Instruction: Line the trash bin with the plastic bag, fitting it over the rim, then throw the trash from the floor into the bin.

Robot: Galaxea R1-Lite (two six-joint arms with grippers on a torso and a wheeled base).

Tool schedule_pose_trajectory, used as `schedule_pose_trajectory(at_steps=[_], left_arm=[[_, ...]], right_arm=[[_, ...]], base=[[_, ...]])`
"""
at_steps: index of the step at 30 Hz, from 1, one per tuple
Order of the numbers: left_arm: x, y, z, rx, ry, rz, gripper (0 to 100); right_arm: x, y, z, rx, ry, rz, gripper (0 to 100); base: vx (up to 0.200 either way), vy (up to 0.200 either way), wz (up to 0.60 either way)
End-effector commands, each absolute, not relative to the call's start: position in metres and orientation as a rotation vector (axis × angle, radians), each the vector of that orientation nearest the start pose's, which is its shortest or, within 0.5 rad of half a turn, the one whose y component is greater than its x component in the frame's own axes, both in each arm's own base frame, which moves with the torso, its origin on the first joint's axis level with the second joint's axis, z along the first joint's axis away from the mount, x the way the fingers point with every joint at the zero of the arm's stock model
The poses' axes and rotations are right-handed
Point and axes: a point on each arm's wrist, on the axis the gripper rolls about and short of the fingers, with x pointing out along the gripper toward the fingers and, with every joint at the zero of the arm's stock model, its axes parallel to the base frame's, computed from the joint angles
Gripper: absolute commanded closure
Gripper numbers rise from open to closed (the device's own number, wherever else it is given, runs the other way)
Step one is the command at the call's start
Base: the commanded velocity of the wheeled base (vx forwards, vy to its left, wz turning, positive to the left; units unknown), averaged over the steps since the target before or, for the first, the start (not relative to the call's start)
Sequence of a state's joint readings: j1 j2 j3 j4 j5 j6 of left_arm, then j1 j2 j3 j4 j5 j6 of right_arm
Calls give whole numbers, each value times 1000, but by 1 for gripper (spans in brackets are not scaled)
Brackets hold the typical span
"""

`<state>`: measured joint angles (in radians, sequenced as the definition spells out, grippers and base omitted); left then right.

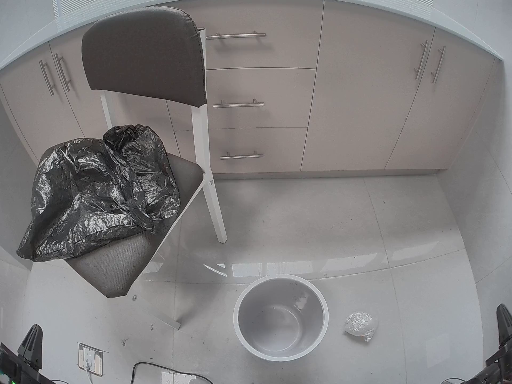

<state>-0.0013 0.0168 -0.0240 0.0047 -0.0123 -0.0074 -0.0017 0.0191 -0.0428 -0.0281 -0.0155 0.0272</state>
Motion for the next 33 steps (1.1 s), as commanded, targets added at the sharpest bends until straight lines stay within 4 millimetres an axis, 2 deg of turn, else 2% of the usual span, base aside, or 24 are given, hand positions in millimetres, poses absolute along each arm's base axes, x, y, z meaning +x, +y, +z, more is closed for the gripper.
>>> schedule_pose_trajectory(at_steps=[1,2,3,6,7,8,11,13,14,16,19,20,22,25,27,30,31,33], left_arm=[[-24,1,181,-199,-83,-50,100],[-24,1,181,-199,-83,-50,100],[-14,0,209,-256,-56,-47,100],[18,-1,221,-263,68,-24,100],[37,-1,225,-265,133,-18,100],[41,-1,226,-266,147,-16,100],[107,-7,239,-352,309,-12,100],[147,-15,242,-420,380,-22,100],[152,-17,242,-426,393,-27,100],[203,-38,237,-463,494,-38,100],[247,-69,224,-485,572,1,100],[251,-72,223,-486,576,8,100],[281,-97,213,-512,596,49,100],[297,-120,213,-573,609,24,100],[301,-133,214,-604,624,8,100],[307,-144,218,-661,635,5,100],[315,-152,216,-694,659,6,100],[321,-156,212,-703,690,5,100]], right_arm=[[-31,-2,265,287,-308,40,100],[-31,-2,265,287,-308,40,100],[-15,-1,292,250,-258,45,100],[32,1,292,248,-110,40,100],[60,3,288,268,-60,41,100],[65,4,287,277,-55,43,100],[138,10,283,402,-73,52,100],[172,12,276,437,-77,47,100],[176,13,275,442,-73,48,100],[205,19,260,468,-32,60,100],[221,28,243,528,25,62,100],[223,28,242,533,28,62,100],[234,29,233,540,40,45,100],[235,27,233,545,25,38,100],[235,26,233,545,23,37,100],[235,27,233,545,25,37,100],[235,27,232,546,28,36,100],[236,27,231,547,30,33,100]], base=[[0,0,0],[0,0,0],[0,0,0],[0,0,0],[0,0,0],[0,0,0],[0,0,0],[0,0,0],[0,0,0],[0,0,0],[0,0,0],[0,0,0],[0,0,0],[0,0,0],[0,0,0],[0,0,0],[0,0,0],[0,0,0]])
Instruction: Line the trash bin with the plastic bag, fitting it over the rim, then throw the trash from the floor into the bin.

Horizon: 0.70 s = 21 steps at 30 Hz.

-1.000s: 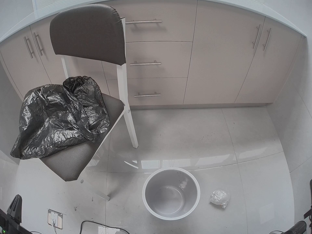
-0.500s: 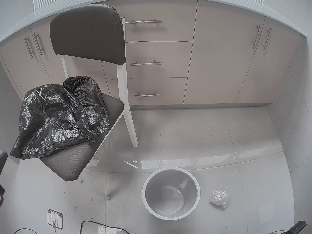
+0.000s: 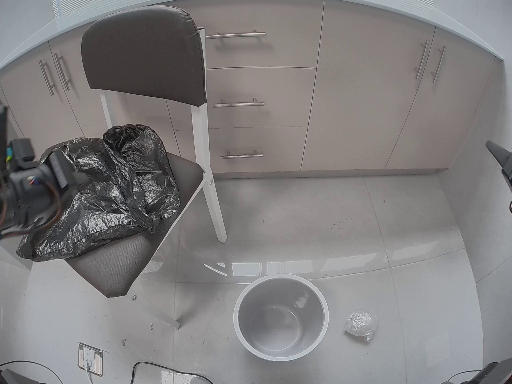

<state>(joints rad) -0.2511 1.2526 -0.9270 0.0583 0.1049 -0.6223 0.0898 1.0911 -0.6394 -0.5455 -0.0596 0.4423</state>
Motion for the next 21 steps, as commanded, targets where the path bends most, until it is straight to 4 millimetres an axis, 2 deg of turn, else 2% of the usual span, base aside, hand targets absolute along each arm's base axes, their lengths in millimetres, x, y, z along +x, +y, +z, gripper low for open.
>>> schedule_pose_trajectory(at_steps=[1,4,10,11,21], left_arm=[[325,-159,206,-699,728,3,100],[326,-159,199,-686,756,15,100],[322,-156,202,-679,750,11,100],[322,-156,202,-676,751,10,0],[319,-157,205,-675,744,1,0]], right_arm=[[237,27,231,547,33,31,100],[236,27,231,545,29,29,100],[238,27,230,543,37,28,100],[238,27,229,543,40,29,100],[239,28,227,542,47,29,100]], base=[[0,0,0],[0,0,0],[0,0,0],[0,0,0],[0,0,0]])
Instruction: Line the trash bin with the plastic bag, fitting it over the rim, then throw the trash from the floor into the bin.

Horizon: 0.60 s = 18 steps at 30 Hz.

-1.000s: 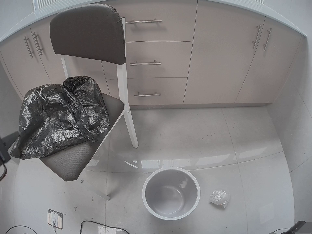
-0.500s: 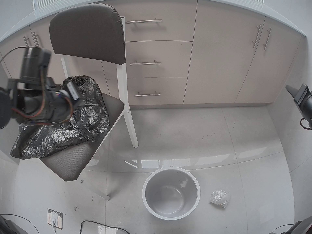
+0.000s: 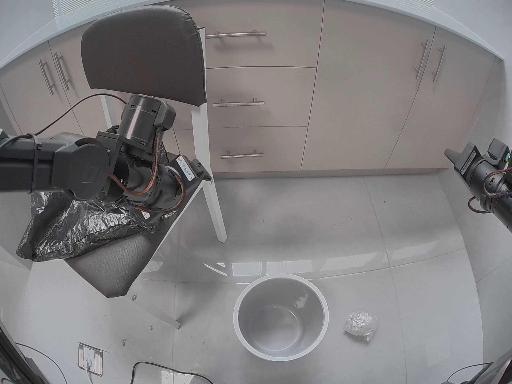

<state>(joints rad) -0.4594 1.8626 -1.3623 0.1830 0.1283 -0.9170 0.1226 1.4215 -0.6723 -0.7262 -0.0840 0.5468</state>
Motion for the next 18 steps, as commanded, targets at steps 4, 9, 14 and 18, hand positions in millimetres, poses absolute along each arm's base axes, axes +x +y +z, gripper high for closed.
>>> schedule_pose_trajectory(at_steps=[4,9,14,18], left_arm=[[311,-153,218,-693,716,-13,0],[301,-148,230,-725,712,-10,0],[298,-144,230,-728,712,-1,0],[298,-143,225,-722,723,9,0]], right_arm=[[238,28,227,537,50,30,100],[237,29,225,546,60,41,0],[238,30,223,545,67,44,0],[241,30,219,545,82,40,0]], base=[[0,0,0],[0,0,0],[0,0,0],[0,0,0]])
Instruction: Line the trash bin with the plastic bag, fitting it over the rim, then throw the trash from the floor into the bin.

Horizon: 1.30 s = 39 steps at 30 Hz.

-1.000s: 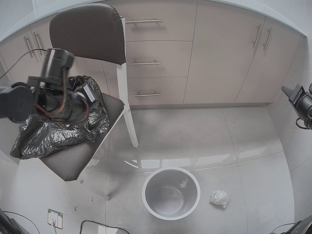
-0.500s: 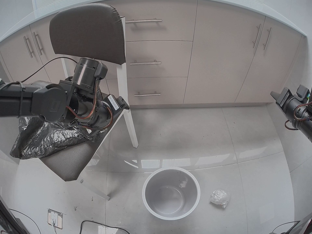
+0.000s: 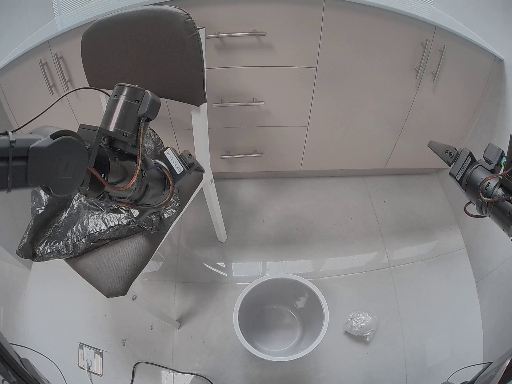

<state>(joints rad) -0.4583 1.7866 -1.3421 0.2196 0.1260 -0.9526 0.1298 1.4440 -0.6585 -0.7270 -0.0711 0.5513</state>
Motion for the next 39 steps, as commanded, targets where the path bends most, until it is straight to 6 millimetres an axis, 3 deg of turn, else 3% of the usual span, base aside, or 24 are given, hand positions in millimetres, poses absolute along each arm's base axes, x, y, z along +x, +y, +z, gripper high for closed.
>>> schedule_pose_trajectory(at_steps=[1,23,33,39], left_arm=[[299,-142,223,-720,726,16,0],[302,-121,193,-697,785,132,0],[334,-99,174,-723,754,207,0],[341,-91,169,-705,751,225,0]], right_arm=[[242,30,218,543,86,37,0],[248,28,214,545,97,19,0],[251,27,213,545,81,19,0],[252,27,212,545,82,16,0]], base=[[0,0,0],[0,0,0],[0,0,0],[0,0,0]])
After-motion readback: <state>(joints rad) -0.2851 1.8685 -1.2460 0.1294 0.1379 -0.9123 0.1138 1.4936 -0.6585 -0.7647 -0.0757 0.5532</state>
